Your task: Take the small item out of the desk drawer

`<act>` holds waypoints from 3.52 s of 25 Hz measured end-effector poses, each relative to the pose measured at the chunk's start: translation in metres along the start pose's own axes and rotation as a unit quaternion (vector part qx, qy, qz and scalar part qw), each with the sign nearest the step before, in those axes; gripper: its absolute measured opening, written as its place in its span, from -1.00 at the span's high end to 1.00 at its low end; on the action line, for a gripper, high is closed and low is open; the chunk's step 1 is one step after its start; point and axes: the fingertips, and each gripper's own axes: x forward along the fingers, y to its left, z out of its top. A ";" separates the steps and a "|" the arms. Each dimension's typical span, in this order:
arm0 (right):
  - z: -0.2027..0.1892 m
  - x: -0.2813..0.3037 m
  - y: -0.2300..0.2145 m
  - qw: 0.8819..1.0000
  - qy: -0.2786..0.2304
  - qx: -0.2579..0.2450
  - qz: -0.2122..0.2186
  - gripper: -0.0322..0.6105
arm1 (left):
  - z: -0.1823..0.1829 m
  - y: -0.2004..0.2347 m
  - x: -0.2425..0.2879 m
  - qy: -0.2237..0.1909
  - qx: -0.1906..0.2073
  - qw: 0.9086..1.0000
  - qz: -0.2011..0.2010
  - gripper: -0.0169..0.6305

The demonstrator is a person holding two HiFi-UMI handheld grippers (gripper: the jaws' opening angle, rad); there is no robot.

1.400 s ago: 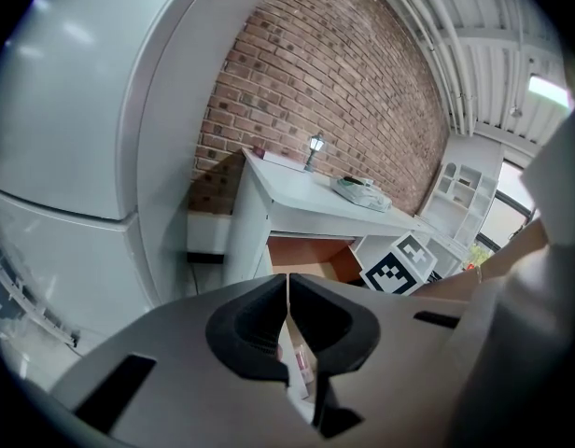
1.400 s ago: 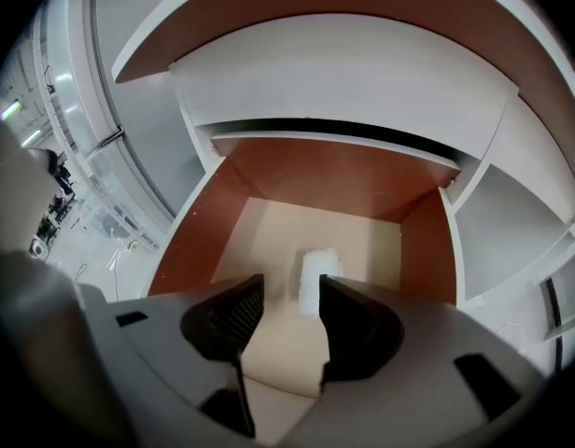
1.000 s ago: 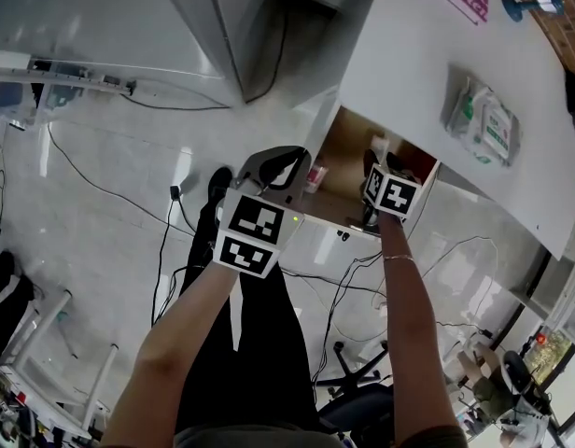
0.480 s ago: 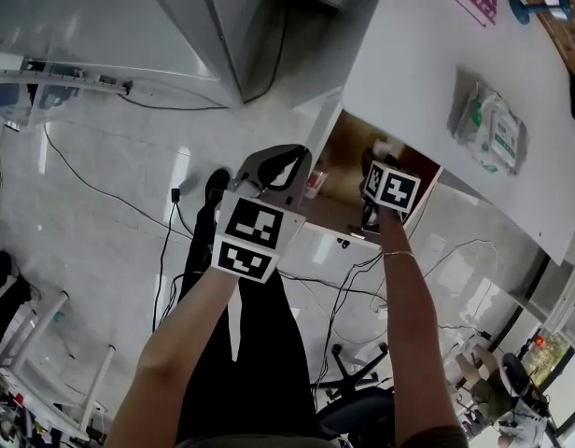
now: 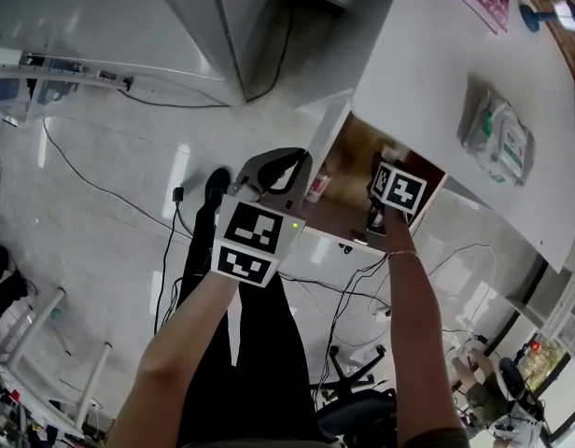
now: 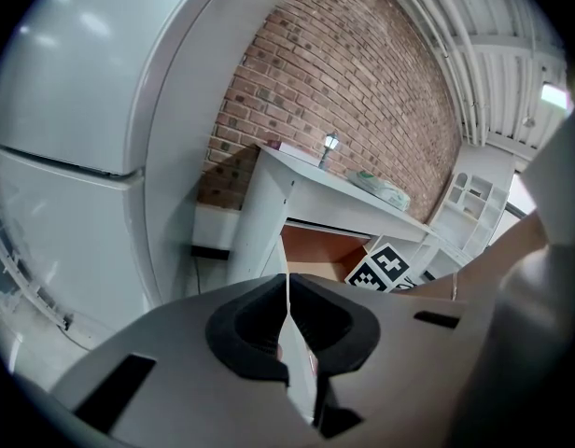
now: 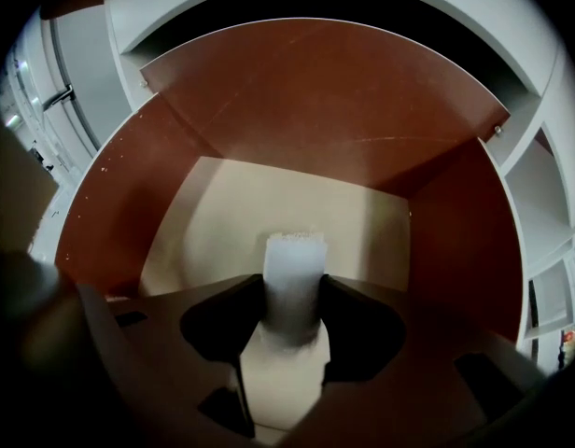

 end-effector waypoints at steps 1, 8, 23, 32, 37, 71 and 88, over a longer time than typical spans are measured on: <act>0.000 0.001 -0.001 1.000 0.002 0.003 0.000 0.28 | 0.000 0.000 0.000 0.000 0.000 1.000 0.000 0.86; -0.001 -0.003 0.004 1.000 0.001 0.003 0.002 0.32 | 0.003 -0.001 -0.001 0.001 0.004 1.000 -0.002 0.86; -0.002 -0.053 0.051 0.997 -0.039 0.014 0.071 0.33 | 0.007 -0.004 -0.020 0.010 0.008 1.000 0.000 0.86; 0.001 -0.102 0.071 0.988 -0.081 0.064 0.113 0.33 | 0.024 -0.006 -0.035 0.015 0.030 0.999 -0.001 0.86; 0.004 -0.131 0.077 0.985 -0.099 0.080 0.116 0.33 | 0.034 -0.013 -0.039 0.016 0.036 0.999 -0.011 0.86; 0.056 -0.322 0.097 0.943 -0.259 0.166 0.127 0.34 | 0.092 -0.055 -0.074 0.020 0.112 0.991 -0.074 0.86; 0.054 -0.390 0.089 0.914 -0.327 0.215 0.109 0.34 | 0.118 -0.077 -0.100 0.002 0.143 0.984 -0.105 0.86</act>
